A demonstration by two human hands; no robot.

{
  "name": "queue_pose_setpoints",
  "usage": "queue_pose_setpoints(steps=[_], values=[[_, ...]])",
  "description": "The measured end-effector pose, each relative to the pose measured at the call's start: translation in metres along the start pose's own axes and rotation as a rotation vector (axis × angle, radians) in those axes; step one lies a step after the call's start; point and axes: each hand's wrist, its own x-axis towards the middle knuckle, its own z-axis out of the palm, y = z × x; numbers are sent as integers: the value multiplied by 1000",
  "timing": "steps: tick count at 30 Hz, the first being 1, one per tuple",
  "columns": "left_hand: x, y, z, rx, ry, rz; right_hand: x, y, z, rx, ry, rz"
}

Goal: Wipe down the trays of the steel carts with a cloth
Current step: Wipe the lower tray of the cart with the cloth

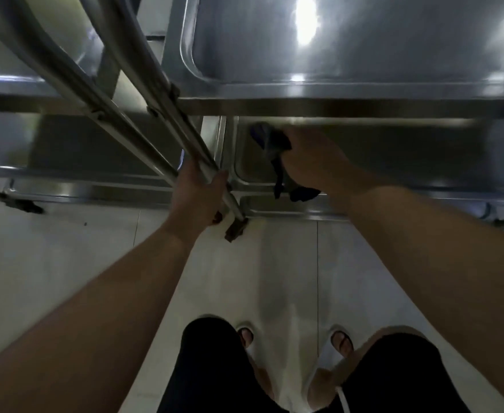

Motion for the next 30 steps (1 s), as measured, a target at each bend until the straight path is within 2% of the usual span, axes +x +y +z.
queue_pose_setpoints(steps=[5,10,13,17,19,22,25,27,30], values=[[16,-19,25,-158,121,136,27,-1,57,105,4,-64],[40,-35,38,-284,134,242,66,-8,115,227,-67,-118],[48,-38,46,-390,145,262,82,-10,139,1,-139,-235],[48,-37,56,-481,219,302,69,6,145,-240,-82,-355],[47,-36,60,-471,259,304,52,30,138,-275,-84,-314],[46,-34,60,-506,243,285,29,90,106,-530,-10,-276],[47,-31,63,-536,246,297,20,146,60,-470,157,23],[48,-31,65,-541,275,314,31,159,49,-428,165,195],[48,-31,67,-524,282,345,70,135,61,-439,215,245]])
